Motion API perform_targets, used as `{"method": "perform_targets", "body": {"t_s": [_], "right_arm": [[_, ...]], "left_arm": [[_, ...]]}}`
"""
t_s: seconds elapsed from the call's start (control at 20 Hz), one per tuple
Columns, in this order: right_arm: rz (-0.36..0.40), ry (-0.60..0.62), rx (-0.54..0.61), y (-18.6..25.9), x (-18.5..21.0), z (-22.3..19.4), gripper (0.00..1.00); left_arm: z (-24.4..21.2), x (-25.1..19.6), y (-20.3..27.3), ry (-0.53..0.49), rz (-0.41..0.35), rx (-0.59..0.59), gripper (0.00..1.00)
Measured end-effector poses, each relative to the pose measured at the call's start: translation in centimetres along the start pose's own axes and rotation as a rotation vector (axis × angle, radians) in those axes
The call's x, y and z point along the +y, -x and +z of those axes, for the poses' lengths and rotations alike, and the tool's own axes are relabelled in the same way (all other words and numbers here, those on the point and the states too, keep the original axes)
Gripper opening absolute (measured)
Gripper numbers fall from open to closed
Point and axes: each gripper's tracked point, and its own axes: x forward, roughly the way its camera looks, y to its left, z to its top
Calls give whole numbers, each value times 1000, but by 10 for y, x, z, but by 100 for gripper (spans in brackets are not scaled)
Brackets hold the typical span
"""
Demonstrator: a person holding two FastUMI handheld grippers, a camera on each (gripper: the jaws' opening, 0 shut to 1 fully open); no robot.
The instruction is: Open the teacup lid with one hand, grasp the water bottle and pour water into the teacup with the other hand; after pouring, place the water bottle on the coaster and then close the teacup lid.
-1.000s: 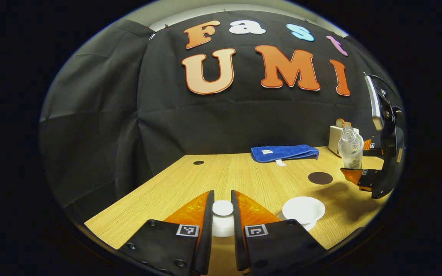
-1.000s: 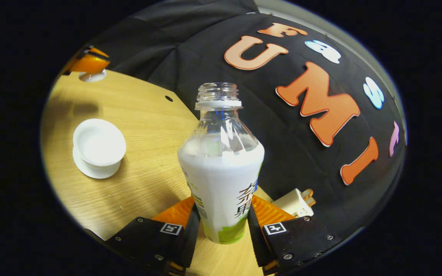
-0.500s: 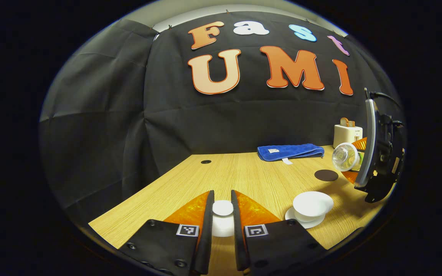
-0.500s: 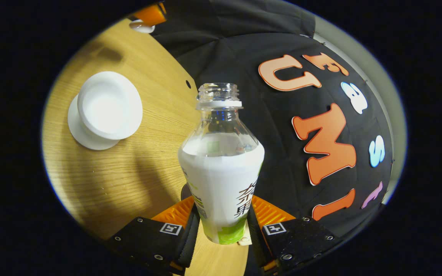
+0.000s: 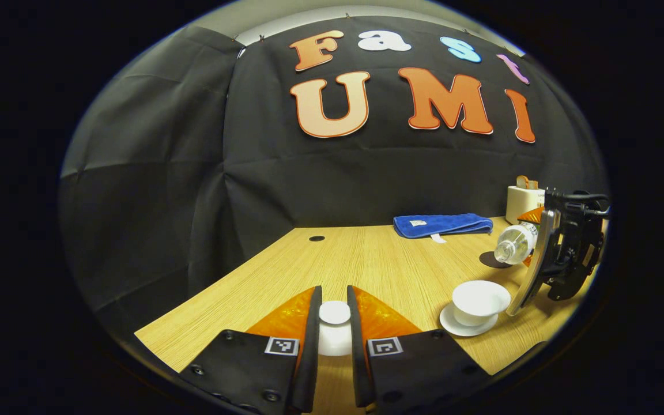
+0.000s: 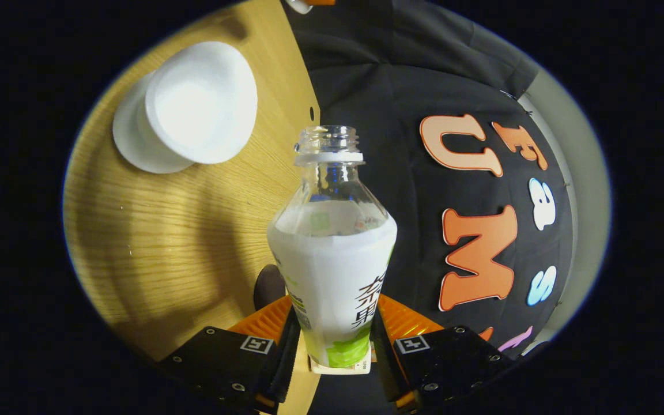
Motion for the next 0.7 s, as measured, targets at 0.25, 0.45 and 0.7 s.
{"method": "perform_targets", "body": {"t_s": [0.25, 0.45, 0.7], "right_arm": [[-23, 99, -26, 4, -1, 5, 62], [-36, 162, -51, 5, -5, 10, 62], [-67, 247, -93, 12, -9, 18, 62]], "left_arm": [[-3, 8, 1, 1, 3, 9, 29], [-6, 16, 4, 8, 11, 15, 30], [-5, 24, 8, -2, 27, 12, 29]]}}
